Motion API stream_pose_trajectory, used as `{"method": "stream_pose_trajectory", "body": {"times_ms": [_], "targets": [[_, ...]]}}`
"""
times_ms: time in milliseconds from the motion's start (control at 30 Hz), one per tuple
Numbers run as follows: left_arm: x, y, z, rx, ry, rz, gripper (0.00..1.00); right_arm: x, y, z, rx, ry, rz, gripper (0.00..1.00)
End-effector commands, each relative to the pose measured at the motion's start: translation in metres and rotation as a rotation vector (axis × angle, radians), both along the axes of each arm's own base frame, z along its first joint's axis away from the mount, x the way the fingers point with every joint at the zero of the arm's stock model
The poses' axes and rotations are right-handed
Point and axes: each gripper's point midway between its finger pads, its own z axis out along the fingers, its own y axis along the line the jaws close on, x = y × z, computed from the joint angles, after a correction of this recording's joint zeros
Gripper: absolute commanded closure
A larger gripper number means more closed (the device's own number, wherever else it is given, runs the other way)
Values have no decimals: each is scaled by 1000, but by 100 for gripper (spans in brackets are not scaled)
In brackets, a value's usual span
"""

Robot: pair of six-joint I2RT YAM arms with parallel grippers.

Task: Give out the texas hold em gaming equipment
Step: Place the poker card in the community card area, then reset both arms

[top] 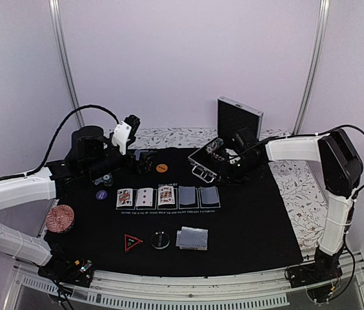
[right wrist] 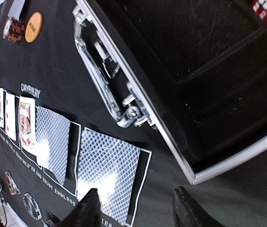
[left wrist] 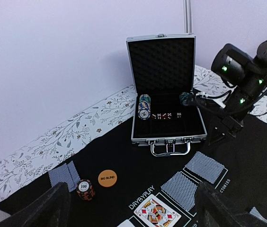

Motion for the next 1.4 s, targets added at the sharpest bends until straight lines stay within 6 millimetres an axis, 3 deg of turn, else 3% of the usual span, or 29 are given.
{"method": "stream_pose_trajectory", "body": {"times_ms": [0,133,267,367,433,500,600,667,767,867,967,1100,1300,1367], "targets": [[2,0,10,-3,-22,1,6,-13,6,55,-134,-194,155,40],[3,2,11,0,-29,8,6,-42,21,90,-153,-315,315,30],[5,6,11,4,-31,32,5,-39,0,147,-104,-490,265,0],[11,14,10,2,-30,79,3,-22,-44,191,-31,-608,149,1],[17,23,10,-4,-29,124,3,-10,-88,203,-24,-679,42,1],[26,39,10,-13,-34,190,2,-3,-133,218,6,-756,-68,1],[45,78,13,-50,-38,327,2,-3,-197,235,39,-894,-229,1],[56,113,15,-77,-55,439,2,-7,-229,236,40,-982,-299,1],[64,168,18,-112,-107,628,2,-11,-265,217,7,-1047,-386,1],[56,226,23,-162,-206,815,2,-12,-298,199,3,-1082,-480,1],[39,263,19,-202,-323,915,2,-14,-317,177,-39,-1114,-570,1],[27,290,0,-206,-405,1001,2,-24,-338,155,-130,-1185,-673,1],[44,300,-50,-86,-315,1062,2,-35,-344,131,-176,-1242,-698,1],[45,302,-61,-93,-310,1058,2,-30,-339,133,-162,-1257,-666,1]]}}
